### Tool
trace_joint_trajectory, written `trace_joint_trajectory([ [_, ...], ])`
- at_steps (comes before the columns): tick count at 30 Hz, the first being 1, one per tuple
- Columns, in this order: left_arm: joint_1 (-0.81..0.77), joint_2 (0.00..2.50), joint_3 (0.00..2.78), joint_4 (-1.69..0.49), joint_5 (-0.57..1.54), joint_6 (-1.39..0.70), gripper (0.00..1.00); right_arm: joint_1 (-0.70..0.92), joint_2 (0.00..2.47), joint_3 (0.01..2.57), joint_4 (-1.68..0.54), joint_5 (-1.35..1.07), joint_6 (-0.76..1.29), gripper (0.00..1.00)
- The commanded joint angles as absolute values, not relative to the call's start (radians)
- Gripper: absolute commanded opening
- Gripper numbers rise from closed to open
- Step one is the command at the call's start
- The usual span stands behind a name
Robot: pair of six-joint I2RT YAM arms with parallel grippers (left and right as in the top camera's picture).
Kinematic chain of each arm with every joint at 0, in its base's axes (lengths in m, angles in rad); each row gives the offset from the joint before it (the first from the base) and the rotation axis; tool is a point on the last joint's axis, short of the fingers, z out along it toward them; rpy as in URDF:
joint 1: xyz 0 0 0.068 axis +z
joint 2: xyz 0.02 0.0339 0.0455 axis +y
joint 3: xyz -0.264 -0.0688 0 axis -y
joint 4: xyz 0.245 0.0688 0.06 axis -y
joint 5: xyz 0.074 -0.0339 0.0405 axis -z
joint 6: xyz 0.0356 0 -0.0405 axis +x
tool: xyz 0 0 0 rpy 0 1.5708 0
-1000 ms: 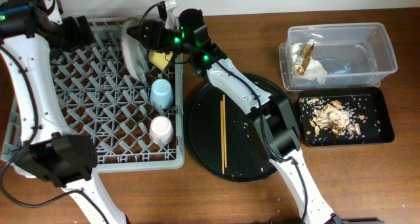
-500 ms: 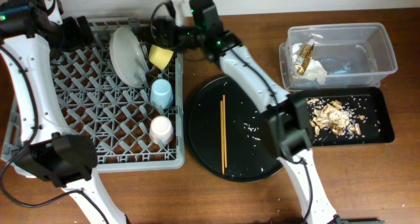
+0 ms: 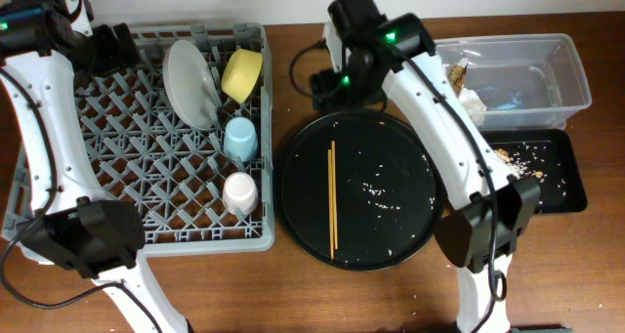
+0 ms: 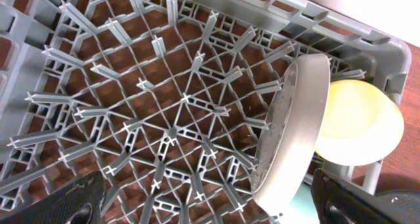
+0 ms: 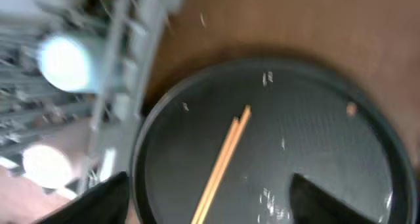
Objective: Sort waste into correct bins and load items into the dishwasher rack
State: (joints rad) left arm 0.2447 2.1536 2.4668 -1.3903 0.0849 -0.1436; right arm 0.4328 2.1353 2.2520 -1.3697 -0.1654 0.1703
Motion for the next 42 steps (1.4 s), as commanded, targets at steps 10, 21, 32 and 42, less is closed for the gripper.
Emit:
trace_joint_trajectory([
  [10, 0.252, 2.149, 2.486, -1.389, 0.081, -0.145, 0.99, 0.478, 2.152, 1.788, -1.211, -0.054, 0.294, 0.63],
  [21, 0.252, 2.149, 2.486, -1.389, 0.081, -0.145, 0.99, 0.496, 2.152, 1.636, -1.029, -0.025, 0.380, 0.44],
  [32, 0.252, 2.149, 2.486, -1.390, 0.081, -0.145, 0.99, 0.511, 2.154, 1.626, -0.999, 0.006, 0.402, 0.44],
  [42, 0.252, 2.149, 2.486, -1.390, 0.081, -0.145, 0.99, 0.510, 2.168, 1.626, -0.971, 0.013, 0.398, 0.44],
])
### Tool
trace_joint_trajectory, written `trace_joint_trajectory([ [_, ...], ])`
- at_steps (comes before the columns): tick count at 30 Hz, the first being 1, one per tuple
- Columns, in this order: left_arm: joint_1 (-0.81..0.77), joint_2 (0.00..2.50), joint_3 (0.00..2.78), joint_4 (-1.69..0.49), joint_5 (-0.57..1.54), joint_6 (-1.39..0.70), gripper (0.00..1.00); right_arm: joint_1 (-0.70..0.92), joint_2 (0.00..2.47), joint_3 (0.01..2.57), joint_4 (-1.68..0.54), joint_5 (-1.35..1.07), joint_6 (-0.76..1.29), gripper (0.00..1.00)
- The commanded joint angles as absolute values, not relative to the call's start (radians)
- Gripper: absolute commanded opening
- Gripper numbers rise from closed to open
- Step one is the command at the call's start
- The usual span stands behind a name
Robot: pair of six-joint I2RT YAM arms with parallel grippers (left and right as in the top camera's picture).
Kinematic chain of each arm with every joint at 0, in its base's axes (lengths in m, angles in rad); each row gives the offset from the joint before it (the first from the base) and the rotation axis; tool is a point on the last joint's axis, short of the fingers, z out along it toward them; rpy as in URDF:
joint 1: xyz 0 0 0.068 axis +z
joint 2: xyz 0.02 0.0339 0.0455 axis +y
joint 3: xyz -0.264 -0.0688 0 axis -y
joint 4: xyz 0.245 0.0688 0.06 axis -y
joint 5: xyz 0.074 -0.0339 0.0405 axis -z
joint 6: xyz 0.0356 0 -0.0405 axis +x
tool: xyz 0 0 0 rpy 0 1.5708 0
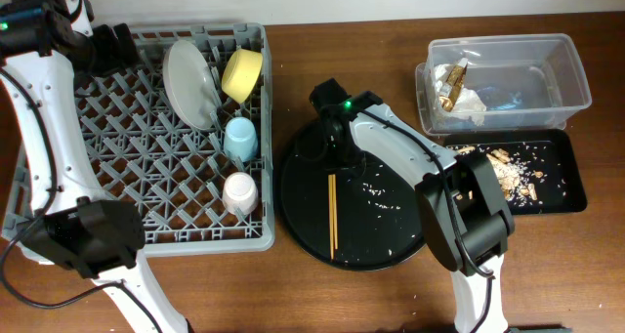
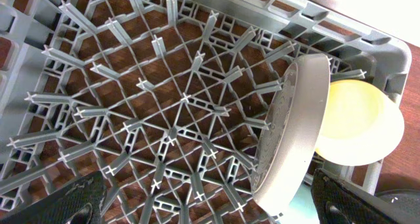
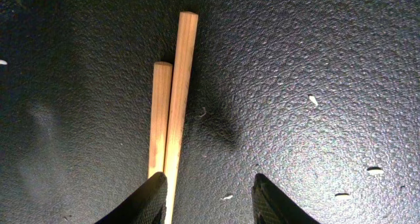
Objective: Sort waste into correct bins and load items into the dishwasher rack
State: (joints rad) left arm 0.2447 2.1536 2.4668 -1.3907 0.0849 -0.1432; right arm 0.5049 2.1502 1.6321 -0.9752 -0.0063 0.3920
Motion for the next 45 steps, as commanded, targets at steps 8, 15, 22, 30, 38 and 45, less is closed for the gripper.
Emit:
trace_joint_trajectory([
  [8, 0.252, 2.149, 2.486, -1.389, 0.081, -0.145, 0.99, 0.511, 2.168, 1.626, -0.937, 0.058, 0.397, 0.43],
  [15, 0.252, 2.149, 2.486, -1.390, 0.081, -0.145, 0.99, 0.511, 2.168, 1.558, -0.882, 0.057, 0.394, 0.43],
  [22, 0.252, 2.149, 2.486, -1.389, 0.081, -0.145, 0.99, 0.511, 2.168, 1.550, -0.874, 0.056, 0.374, 0.43],
  [30, 0.252, 2.149, 2.486, -1.389, 0.081, -0.145, 0.99, 0.508, 2.143, 1.582, -0.884, 0.068, 0.337, 0.43],
  [38, 0.252, 2.149, 2.486, -1.383, 0.081, -0.145, 0.99, 0.337, 1.888, 1.724, -1.004, 0.090, 0.338, 0.61],
  [45, 0.251, 2.147, 2.486, -1.310, 0.091, -0.145, 0.99, 0.111, 1.829, 1.724, -1.122, 0.030, 0.342, 0.79],
])
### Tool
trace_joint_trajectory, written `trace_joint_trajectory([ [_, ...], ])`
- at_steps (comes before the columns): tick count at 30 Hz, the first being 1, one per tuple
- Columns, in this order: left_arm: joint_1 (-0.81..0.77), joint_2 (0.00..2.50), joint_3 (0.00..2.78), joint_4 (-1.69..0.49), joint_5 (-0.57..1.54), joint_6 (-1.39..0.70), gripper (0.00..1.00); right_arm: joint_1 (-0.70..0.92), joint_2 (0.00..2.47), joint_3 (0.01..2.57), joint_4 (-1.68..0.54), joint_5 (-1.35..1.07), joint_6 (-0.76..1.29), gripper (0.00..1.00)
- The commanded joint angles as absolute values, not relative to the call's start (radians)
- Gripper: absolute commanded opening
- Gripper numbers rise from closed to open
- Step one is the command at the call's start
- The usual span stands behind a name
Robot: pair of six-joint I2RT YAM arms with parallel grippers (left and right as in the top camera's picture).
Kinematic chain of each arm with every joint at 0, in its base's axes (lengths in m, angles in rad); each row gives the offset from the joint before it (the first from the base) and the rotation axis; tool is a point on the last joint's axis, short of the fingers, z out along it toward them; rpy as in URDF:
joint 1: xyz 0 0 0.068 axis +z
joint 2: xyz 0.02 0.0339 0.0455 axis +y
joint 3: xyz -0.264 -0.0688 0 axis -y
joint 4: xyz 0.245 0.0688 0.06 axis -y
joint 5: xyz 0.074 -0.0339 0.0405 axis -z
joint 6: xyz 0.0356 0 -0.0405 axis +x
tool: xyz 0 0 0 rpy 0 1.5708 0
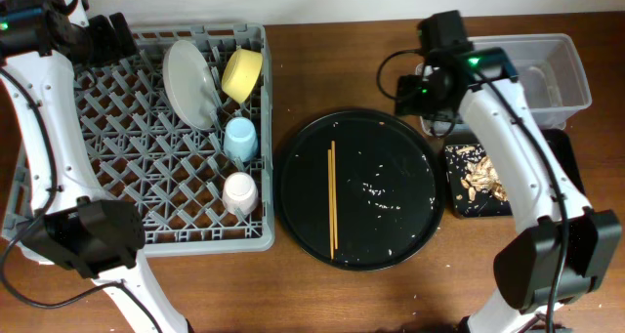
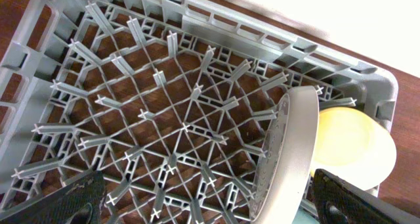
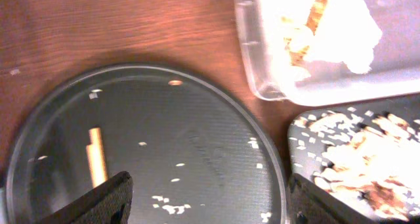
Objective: Sort waste into correct bins and load items into the dishwasher rack
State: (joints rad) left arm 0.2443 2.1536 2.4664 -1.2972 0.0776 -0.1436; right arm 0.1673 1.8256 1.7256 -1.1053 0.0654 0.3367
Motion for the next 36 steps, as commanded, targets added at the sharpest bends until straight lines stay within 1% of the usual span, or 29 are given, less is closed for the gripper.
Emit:
trace_joint_trajectory([
  [1, 0.251, 2.147, 2.486, -1.328, 0.103, -0.145, 0.99, 0.099, 1.829, 1.724, -1.122, 0.031, 0.342, 0.79],
  [3, 0.251, 2.147, 2.486, -1.354, 0.134, -0.145, 0.99, 0.075, 1.829, 1.724, -1.122, 0.031, 0.342, 0.84],
  [4, 0.250, 2.147, 2.486, -1.360, 0.164, -0.145, 0.99, 0.062, 1.829, 1.724, -1.123, 0.031, 0.342, 0.94],
  [5, 0.236, 2.148, 2.486, -1.377, 0.250, -0.128, 0.98, 0.052, 1.829, 1.724, -1.121, 0.031, 0.342, 0.98],
  [6, 0.212, 2.148, 2.486, -1.398, 0.270, -0.107, 0.94, 0.044, 1.829, 1.724, -1.114, 0.031, 0.342, 0.99],
  [7, 0.180, 2.148, 2.486, -1.424, 0.256, -0.103, 0.94, 0.038, 1.829, 1.724, -1.108, 0.031, 0.342, 0.98],
  [10, 0.017, 2.149, 2.485, -1.505, 0.178, -0.104, 0.94, 0.018, 1.829, 1.724, -1.085, 0.035, 0.342, 0.98],
  [12, -0.087, 2.151, 2.482, -1.523, 0.160, -0.104, 0.89, 0.012, 1.829, 1.724, -1.085, 0.035, 0.341, 0.98],
  [13, -0.145, 2.156, 2.479, -1.522, 0.160, -0.105, 0.81, 0.012, 1.829, 1.724, -1.085, 0.035, 0.341, 0.98],
  [15, -0.271, 2.179, 2.466, -1.522, 0.147, -0.149, 0.75, 0.012, 1.829, 1.724, -1.086, 0.039, 0.340, 0.98],
  [17, -0.384, 2.217, 2.427, -1.526, 0.102, -0.225, 0.75, 0.011, 1.829, 1.724, -1.085, 0.039, 0.341, 0.98],
  [20, -0.485, 2.278, 2.373, -1.520, 0.052, -0.295, 0.74, 0.004, 1.830, 1.724, -1.083, 0.039, 0.341, 0.99],
  [23, -0.560, 2.347, 2.362, -1.505, 0.050, -0.302, 0.69, -0.015, 1.830, 1.724, -1.082, 0.038, 0.341, 0.99],
  [24, -0.588, 2.377, 2.360, -1.498, 0.036, -0.311, 0.62, -0.022, 1.830, 1.724, -1.083, 0.038, 0.341, 0.98],
  [25, -0.603, 2.398, 2.360, -1.498, 0.018, -0.331, 0.60, -0.025, 1.830, 1.724, -1.085, 0.038, 0.341, 0.98],
  [26, -0.622, 2.434, 2.360, -1.501, -0.013, -0.364, 0.53, -0.034, 1.830, 1.724, -1.086, 0.038, 0.341, 0.98],
  [27, -0.629, 2.459, 2.360, -1.502, -0.023, -0.379, 0.49, -0.036, 1.830, 1.724, -1.086, 0.038, 0.341, 0.98],
  [31, -0.631, 2.516, 2.359, -1.497, -0.057, -0.427, 0.45, -0.036, 1.830, 1.724, -1.086, 0.038, 0.341, 0.98],
  [36, -0.631, 2.535, 2.357, -1.451, -0.068, -0.472, 0.44, -0.036, 1.831, 1.724, -1.089, 0.038, 0.341, 0.99],
])
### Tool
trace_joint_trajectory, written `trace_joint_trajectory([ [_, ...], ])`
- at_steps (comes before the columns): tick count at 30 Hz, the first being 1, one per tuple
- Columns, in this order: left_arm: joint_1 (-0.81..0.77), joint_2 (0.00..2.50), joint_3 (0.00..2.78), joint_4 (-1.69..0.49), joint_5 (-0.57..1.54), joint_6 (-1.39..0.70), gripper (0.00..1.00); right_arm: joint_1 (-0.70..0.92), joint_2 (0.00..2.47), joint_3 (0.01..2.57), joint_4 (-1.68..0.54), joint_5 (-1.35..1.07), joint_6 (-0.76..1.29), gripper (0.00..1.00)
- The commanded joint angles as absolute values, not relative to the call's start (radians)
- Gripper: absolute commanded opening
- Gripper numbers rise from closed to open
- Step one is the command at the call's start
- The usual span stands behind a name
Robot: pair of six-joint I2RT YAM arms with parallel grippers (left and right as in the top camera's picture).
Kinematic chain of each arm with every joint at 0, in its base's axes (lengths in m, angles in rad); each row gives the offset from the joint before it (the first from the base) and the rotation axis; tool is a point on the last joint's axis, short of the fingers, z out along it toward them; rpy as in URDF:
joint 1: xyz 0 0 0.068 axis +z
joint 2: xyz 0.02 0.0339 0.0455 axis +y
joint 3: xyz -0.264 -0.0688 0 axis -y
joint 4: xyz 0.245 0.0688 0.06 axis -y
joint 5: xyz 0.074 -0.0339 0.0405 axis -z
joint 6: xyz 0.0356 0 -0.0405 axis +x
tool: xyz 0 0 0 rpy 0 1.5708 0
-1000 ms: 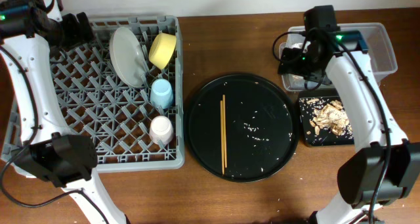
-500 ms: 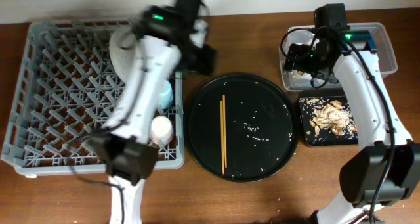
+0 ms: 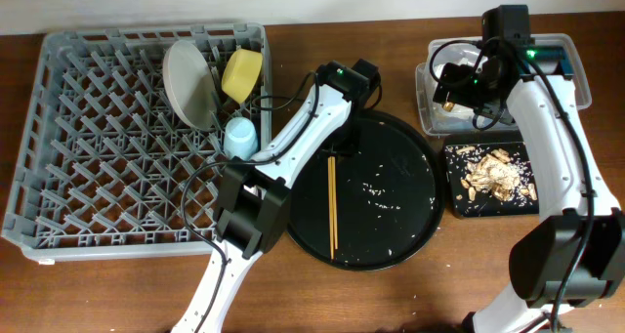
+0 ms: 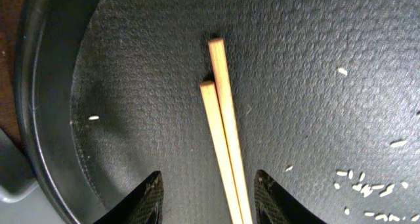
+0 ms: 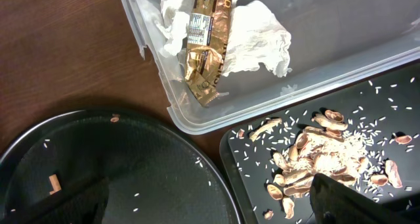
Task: Sort waste into correct bins and load items into the dishwasher rack
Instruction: 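Reach the left gripper to the chopsticks and grasp one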
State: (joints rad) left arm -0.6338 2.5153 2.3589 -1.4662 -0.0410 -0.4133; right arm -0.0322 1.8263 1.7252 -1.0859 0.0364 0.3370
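Two wooden chopsticks (image 4: 222, 125) lie side by side on the round black tray (image 3: 391, 255), also seen as a pale line (image 3: 332, 211) from above. My left gripper (image 4: 209, 204) is open low over the tray, its fingertips (image 4: 143, 199) on either side of the chopsticks near their far end. From above, the left gripper (image 3: 335, 149) sits at the tray's upper left. My right gripper (image 5: 207, 207) is open and empty, and from above it hangs (image 3: 467, 91) by the clear bin (image 3: 562, 60).
The grey dish rack (image 3: 98, 128) on the left holds a grey plate (image 3: 190, 79), a yellow bowl (image 3: 241, 74) and a blue cup (image 3: 238, 136). The clear bin holds tissue (image 5: 252, 37) and a wrapper (image 5: 207, 50). A black rectangular tray (image 3: 493, 182) carries peanut shells and rice.
My left gripper was over the rack's far corner; now it is down on the round tray, open astride the chopsticks. My right gripper has shifted right, from the tray's edge to beside the clear bin.
My right gripper was above the round tray's far edge, then low and open at the chopsticks' ends, then away toward the bins with the chopsticks left lying. The left gripper stayed over the rack through all that and now straddles the chopsticks.
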Motion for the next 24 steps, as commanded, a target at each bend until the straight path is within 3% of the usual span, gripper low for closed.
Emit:
trace_joint_trajectory([
  [1, -0.631, 2.540, 2.357, -1.446, -0.068, -0.490, 0.44, -0.036, 1.832, 1.724, -1.091, 0.038, 0.341, 0.98],
  [3, -0.630, 2.560, 2.357, -1.440, -0.068, -0.503, 0.44, -0.036, 1.832, 1.724, -1.094, 0.038, 0.341, 0.98],
  [6, -0.627, 2.600, 2.357, -1.423, -0.068, -0.530, 0.35, -0.036, 1.832, 1.724, -1.097, 0.038, 0.341, 0.98],
  [19, -0.598, 2.632, 2.357, -1.394, -0.022, -0.566, 0.34, -0.035, 1.832, 1.724, -1.087, 0.035, 0.341, 0.99],
  [24, -0.607, 2.631, 2.395, -1.387, 0.049, -0.437, 0.34, -0.034, 1.832, 1.724, -1.085, 0.035, 0.341, 0.98],
])
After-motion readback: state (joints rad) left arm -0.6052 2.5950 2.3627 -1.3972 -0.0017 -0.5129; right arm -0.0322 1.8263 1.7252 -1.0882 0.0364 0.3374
